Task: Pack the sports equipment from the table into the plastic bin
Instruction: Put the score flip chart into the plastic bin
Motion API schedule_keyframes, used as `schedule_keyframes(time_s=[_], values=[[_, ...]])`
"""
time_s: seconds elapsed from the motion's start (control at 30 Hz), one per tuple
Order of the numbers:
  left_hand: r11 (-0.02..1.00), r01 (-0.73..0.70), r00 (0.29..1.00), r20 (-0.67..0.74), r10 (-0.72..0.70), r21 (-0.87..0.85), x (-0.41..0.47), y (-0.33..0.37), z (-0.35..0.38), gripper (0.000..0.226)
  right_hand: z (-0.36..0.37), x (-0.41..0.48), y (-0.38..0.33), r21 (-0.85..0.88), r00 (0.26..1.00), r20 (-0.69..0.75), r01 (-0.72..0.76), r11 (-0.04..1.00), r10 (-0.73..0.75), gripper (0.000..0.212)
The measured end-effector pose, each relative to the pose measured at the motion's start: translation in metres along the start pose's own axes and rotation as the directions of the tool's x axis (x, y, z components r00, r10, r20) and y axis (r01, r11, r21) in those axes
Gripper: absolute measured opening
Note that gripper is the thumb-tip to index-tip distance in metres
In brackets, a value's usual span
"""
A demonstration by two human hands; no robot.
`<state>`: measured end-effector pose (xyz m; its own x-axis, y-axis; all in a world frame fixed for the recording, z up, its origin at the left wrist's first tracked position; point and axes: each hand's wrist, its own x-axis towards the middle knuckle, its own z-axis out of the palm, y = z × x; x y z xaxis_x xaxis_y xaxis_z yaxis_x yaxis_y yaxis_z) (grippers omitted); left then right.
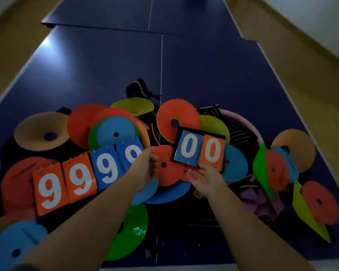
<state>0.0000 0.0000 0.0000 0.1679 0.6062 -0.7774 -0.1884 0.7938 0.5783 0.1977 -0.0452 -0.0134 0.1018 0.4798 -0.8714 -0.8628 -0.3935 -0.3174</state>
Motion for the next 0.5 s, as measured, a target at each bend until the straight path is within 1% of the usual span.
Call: schedule_keyframes(time_s=[0.03,0.1,0.13,0.17,0.23,0.27,0.3,0.37,0.43,0.47,0.5], values=[[1.0,0.009,1.0,0.006,-0.009,0.008,0.001,0.0,0.004,0.046,0.0,0.006,0.001,0.051,1.0,-0.01,0.008,0.999,-0.007,0.045],[0.999,0.027,1.0,-0.01,-0.027,0.021,0.007,-0.001,0.011,0.044,0.0,0.013,0.0,0.134,1.0,-0.006,0.009,0.991,-0.008,0.026],[0.999,0.036,0.999,-0.001,-0.036,0.009,0.009,-0.003,0.012,0.043,0.001,0.014,0.002,0.164,1.0,-0.012,0.017,0.986,-0.015,0.022],[0.999,0.047,0.999,0.0,-0.047,-0.003,0.01,-0.004,0.014,0.042,0.004,0.017,0.002,0.214,1.0,-0.008,0.026,0.977,-0.025,0.023],[0.997,0.059,0.998,-0.011,-0.059,-0.039,0.011,-0.005,0.016,0.04,0.009,0.022,0.0,0.322,0.999,-0.024,0.041,0.946,-0.035,0.034],[0.995,0.071,0.997,-0.018,-0.072,-0.066,0.012,-0.005,0.017,0.039,0.012,0.023,0.0,0.314,0.999,-0.022,0.037,0.949,-0.032,0.036],[0.992,0.081,0.996,-0.023,-0.084,-0.098,0.012,-0.006,0.016,0.039,0.014,0.028,0.001,0.273,0.999,-0.026,0.03,0.962,-0.024,0.028],[0.981,0.102,0.994,-0.018,-0.106,-0.165,0.012,-0.008,0.013,0.038,0.016,0.036,0.002,0.195,0.999,-0.036,0.031,0.98,-0.024,0.004],[0.967,0.106,0.994,-0.016,-0.112,-0.232,0.01,-0.009,0.008,0.04,0.022,0.038,0.0,0.09,0.997,-0.056,0.052,0.995,-0.048,0.009],[0.961,0.101,0.994,-0.021,-0.11,-0.259,0.009,-0.01,0.003,0.04,0.026,0.036,-0.001,0.052,0.996,-0.047,0.082,0.995,-0.08,0.01],[0.956,0.095,0.994,-0.029,-0.108,-0.277,0.007,-0.01,-0.001,0.04,0.029,0.034,-0.002,0.029,0.993,-0.032,0.117,0.993,-0.116,0.015]])
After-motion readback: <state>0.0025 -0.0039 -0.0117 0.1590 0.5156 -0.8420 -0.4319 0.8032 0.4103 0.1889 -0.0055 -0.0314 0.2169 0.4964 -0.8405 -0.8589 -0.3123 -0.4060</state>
